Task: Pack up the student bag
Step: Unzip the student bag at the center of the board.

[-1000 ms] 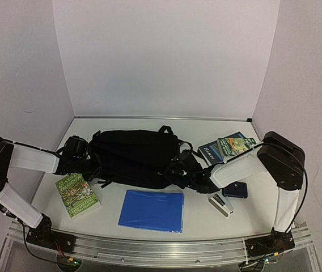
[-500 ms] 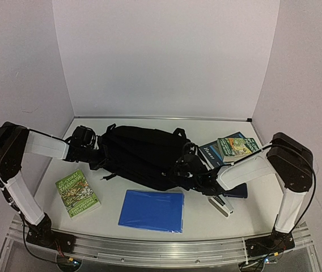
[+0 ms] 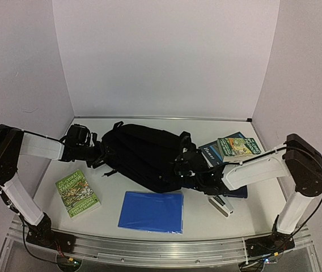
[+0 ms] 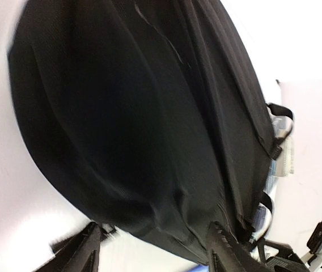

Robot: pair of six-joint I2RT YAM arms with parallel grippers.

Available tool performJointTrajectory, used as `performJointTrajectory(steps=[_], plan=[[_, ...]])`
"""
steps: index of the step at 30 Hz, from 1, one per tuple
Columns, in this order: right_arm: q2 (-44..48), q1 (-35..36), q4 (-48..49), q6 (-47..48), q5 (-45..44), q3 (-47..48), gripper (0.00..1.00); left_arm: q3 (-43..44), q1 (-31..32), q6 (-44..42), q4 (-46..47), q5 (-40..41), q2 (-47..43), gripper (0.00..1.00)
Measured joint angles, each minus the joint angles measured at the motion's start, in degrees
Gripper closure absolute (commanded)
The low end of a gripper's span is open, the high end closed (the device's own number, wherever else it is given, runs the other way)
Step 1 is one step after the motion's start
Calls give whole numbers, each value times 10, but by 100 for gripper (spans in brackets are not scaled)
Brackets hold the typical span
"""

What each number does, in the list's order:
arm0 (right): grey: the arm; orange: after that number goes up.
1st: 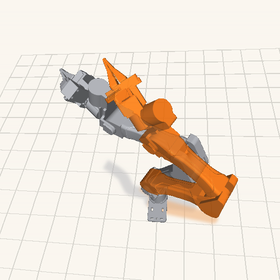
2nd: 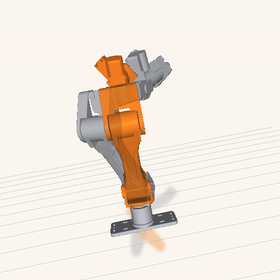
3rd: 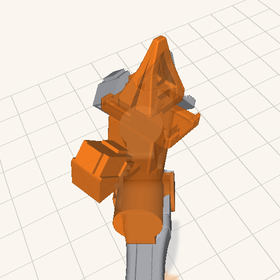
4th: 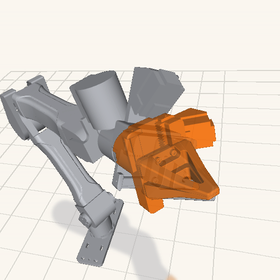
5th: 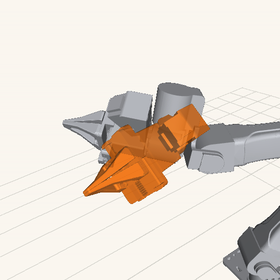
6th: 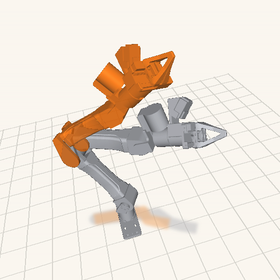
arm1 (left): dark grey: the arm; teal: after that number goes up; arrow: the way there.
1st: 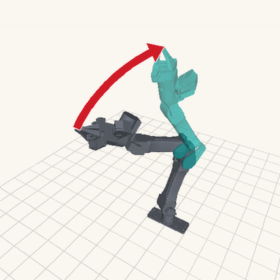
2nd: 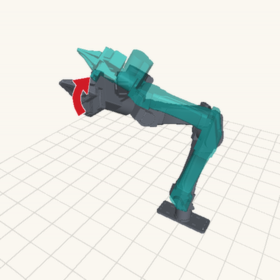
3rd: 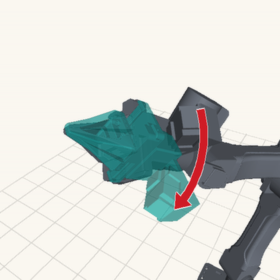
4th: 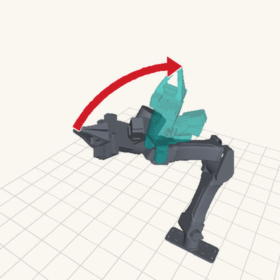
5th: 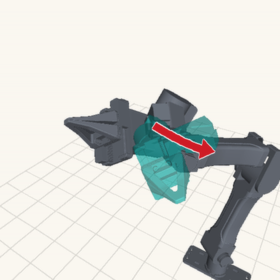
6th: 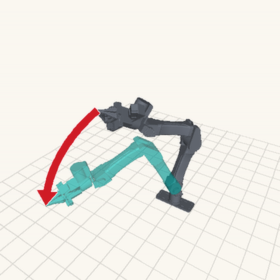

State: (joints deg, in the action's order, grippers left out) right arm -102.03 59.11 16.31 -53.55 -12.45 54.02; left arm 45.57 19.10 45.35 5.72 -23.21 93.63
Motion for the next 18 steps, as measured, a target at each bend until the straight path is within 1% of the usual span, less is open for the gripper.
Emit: performJointTrajectory(steps=[3, 9, 13, 18], plan=[[11, 0, -22, 28, -4, 25, 38, -18, 26, 24, 5, -6, -19, 24], [12, -6, -56, 83, 8, 78, 45, -22, 92, 65, 27, -11, -18, 21], [11, -13, -66, 106, 28, 98, 46, -20, 105, 92, 62, -23, 10, 20], [2, -16, -70, 124, 46, 106, 47, -10, 108, 110, 69, -33, 61, 22]])
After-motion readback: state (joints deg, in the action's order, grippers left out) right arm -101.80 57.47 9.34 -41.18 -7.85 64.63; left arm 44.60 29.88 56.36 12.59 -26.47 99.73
